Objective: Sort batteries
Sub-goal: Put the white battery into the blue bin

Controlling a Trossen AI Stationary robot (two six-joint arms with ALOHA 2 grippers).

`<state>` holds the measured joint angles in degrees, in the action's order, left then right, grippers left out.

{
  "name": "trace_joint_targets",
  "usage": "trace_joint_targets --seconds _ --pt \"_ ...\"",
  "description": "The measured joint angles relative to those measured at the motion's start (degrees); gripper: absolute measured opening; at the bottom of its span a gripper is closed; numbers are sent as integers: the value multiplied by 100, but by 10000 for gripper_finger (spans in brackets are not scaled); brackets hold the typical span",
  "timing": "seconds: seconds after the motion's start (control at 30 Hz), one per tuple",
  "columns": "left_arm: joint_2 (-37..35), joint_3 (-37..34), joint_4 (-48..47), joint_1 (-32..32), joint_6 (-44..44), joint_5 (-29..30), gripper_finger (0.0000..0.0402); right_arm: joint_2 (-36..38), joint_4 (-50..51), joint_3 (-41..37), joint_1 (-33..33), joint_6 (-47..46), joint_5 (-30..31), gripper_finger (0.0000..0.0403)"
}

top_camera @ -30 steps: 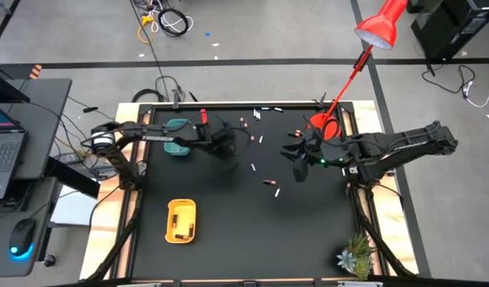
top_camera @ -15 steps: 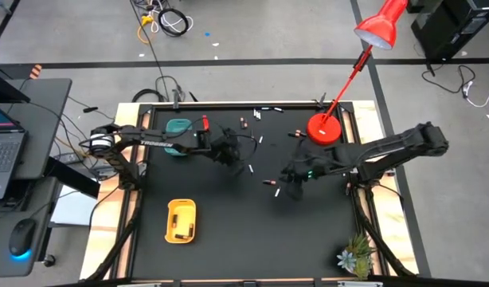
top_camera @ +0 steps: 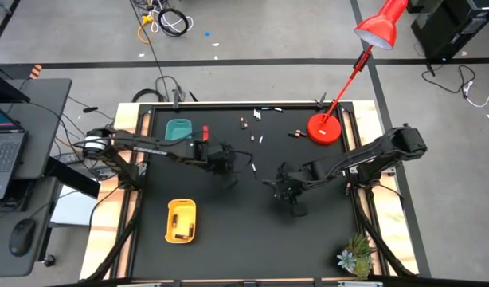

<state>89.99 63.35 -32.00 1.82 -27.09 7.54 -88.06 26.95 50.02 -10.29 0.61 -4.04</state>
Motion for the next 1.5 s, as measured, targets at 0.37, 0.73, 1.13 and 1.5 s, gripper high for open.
trace_joint_targets --seconds 0.37,0.73,1.13,1.5 --pt "-1138 -1076 -95 159 -441 200 76 -355 -328 4 245 579 -7 126" --pt "-2109 -1589 -402 151 -1091 332 69 -862 -428 4 507 1317 -96 125" --pt "-2341 -1582 -398 149 -1258 305 69 -1096 -422 24 603 1720 -209 72" --pt "-2334 -1582 57 149 -1261 224 69 -1040 -437 70 645 1550 -362 21"
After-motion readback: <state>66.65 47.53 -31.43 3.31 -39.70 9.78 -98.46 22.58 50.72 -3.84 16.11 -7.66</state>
